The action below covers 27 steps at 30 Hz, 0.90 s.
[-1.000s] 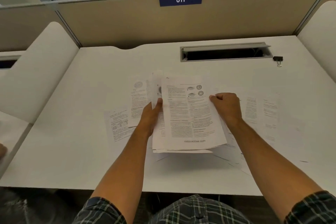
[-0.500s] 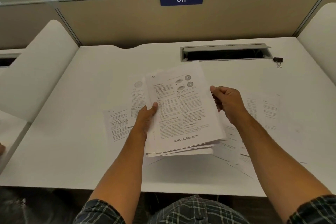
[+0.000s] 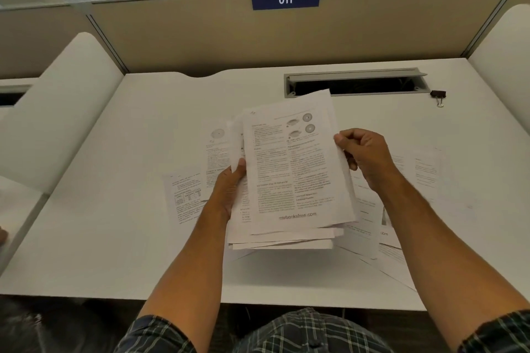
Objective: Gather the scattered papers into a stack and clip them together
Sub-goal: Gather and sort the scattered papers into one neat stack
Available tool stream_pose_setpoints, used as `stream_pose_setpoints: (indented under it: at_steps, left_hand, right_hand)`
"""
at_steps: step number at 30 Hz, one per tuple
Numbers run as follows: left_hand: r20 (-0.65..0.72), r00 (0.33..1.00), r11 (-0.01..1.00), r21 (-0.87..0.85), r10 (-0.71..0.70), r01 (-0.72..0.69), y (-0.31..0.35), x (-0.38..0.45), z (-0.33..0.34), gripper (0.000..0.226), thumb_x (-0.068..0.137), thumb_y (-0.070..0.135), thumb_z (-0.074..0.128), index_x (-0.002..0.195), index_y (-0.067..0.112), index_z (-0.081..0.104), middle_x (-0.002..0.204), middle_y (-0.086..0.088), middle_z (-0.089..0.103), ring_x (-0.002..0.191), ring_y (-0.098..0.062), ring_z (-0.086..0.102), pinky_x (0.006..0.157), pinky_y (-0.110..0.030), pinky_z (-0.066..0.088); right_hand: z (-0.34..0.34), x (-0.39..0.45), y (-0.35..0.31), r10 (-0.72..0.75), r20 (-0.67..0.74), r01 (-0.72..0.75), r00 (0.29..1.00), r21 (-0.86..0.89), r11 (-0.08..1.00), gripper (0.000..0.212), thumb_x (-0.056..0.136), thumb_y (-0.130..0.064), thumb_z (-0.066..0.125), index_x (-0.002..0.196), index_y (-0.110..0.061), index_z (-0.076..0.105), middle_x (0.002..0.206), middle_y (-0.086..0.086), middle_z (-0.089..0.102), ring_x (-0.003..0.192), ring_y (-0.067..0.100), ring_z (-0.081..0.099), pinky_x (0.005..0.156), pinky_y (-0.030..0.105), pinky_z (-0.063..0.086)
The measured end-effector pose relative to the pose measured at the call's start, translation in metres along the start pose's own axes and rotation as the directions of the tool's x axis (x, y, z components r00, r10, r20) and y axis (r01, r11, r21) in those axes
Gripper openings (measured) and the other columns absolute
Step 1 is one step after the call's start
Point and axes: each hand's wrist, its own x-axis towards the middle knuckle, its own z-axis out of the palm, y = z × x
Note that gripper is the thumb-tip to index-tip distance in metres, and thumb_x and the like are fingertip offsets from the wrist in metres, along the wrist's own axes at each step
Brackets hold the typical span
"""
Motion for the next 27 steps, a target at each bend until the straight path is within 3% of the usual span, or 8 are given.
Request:
stream_pose_setpoints:
  at_steps: [2, 5, 8, 12, 15, 17, 22, 27]
  left_hand:
    - [0.017, 1.0, 0.998, 0.055, 0.016, -0.017, 0.002, -0.002, 0.008, 0.032, 0.102, 0.039, 0.055, 0.123, 0.019, 0.07, 0.113, 0.002, 0.078, 0.105, -0.012, 0.074, 0.093, -0.031, 0.057]
    - [0.046, 0.999, 0.998, 0.065, 0.011, -0.014, 0.003, -0.001, 0.014, 0.035, 0.104, 0.037, 0.052, 0.125, 0.014, 0.068, 0.107, 0.004, 0.078, 0.097, -0.006, 0.075, 0.081, -0.019, 0.059]
    - [0.041, 0.999, 0.996, 0.093, -0.007, 0.003, 0.001, 0.001, 0.011, 0.03, 0.1, 0.032, 0.063, 0.121, 0.013, 0.071, 0.114, -0.004, 0.078, 0.103, -0.017, 0.075, 0.085, -0.028, 0.06]
    - [0.032, 0.999, 0.999, 0.044, -0.022, 0.021, -0.003, 0.006, 0.002, 0.023, 0.099, 0.016, 0.065, 0.12, 0.009, 0.07, 0.113, -0.007, 0.077, 0.096, -0.017, 0.077, 0.077, -0.028, 0.062]
    - [0.012, 1.0, 0.999, 0.033, -0.022, 0.022, -0.005, 0.009, -0.005, 0.028, 0.099, 0.018, 0.065, 0.125, 0.008, 0.069, 0.117, -0.008, 0.076, 0.107, -0.023, 0.074, 0.1, -0.043, 0.056]
    - [0.019, 0.999, 0.999, -0.003, -0.034, 0.034, -0.008, 0.01, -0.01, 0.035, 0.098, 0.021, 0.067, 0.13, 0.007, 0.066, 0.124, -0.011, 0.073, 0.116, -0.03, 0.07, 0.105, -0.052, 0.051]
    - [0.049, 0.998, 0.993, -0.11, -0.036, 0.041, -0.013, 0.008, -0.011, 0.054, 0.09, 0.024, 0.073, 0.138, 0.005, 0.06, 0.133, -0.016, 0.068, 0.127, -0.037, 0.061, 0.112, -0.057, 0.044]
    - [0.034, 0.998, 0.994, -0.092, -0.047, 0.05, -0.013, 0.007, -0.004, 0.049, 0.091, 0.02, 0.071, 0.137, 0.004, 0.061, 0.128, -0.014, 0.071, 0.124, -0.036, 0.063, 0.11, -0.055, 0.046]
  right_hand:
    - [0.007, -0.002, -0.005, 0.0, 0.026, 0.001, 1.0, -0.042, 0.999, 0.008, 0.093, -0.01, 0.072, 0.095, -0.002, 0.074, 0.069, 0.007, 0.072, 0.049, 0.014, 0.052, 0.043, 0.024, 0.037]
    - [0.021, -0.005, -0.013, -0.014, 0.035, 0.019, 0.999, -0.179, 0.984, 0.007, 0.087, -0.009, 0.078, 0.088, -0.003, 0.074, 0.071, 0.011, 0.074, 0.052, 0.015, 0.062, 0.047, 0.022, 0.047]
    - [0.026, -0.005, -0.018, -0.098, 0.037, 0.105, 0.995, -0.366, 0.925, 0.01, 0.086, -0.016, 0.08, 0.085, -0.009, 0.073, 0.07, 0.004, 0.073, 0.054, 0.012, 0.065, 0.054, 0.023, 0.055]
    - [0.025, -0.005, -0.026, -0.269, 0.011, 0.234, 0.963, -0.528, 0.816, 0.01, 0.086, -0.018, 0.077, 0.081, -0.013, 0.069, 0.076, -0.002, 0.071, 0.068, 0.015, 0.067, 0.063, 0.024, 0.058]
    - [0.017, 0.0, -0.027, -0.275, -0.091, 0.207, 0.957, -0.447, 0.87, 0.009, 0.09, -0.016, 0.071, 0.085, -0.013, 0.065, 0.082, 0.001, 0.073, 0.067, 0.017, 0.07, 0.058, 0.026, 0.057]
    - [0.009, 0.004, -0.025, -0.214, -0.149, 0.163, 0.965, -0.294, 0.942, 0.003, 0.092, -0.007, 0.064, 0.089, -0.009, 0.065, 0.084, 0.007, 0.076, 0.062, 0.023, 0.073, 0.053, 0.029, 0.055]
    - [0.004, -0.002, -0.02, -0.05, 0.032, 0.054, 0.998, -0.147, 0.988, 0.03, 0.091, -0.018, 0.076, 0.119, -0.016, 0.065, 0.086, 0.002, 0.078, 0.069, 0.018, 0.074, 0.056, 0.029, 0.056]
    - [0.007, -0.01, -0.013, 0.001, 0.08, -0.001, 0.997, -0.001, 1.0, 0.02, 0.093, -0.031, 0.073, 0.105, -0.016, 0.078, 0.094, 0.004, 0.079, 0.071, 0.017, 0.067, 0.056, 0.029, 0.051]
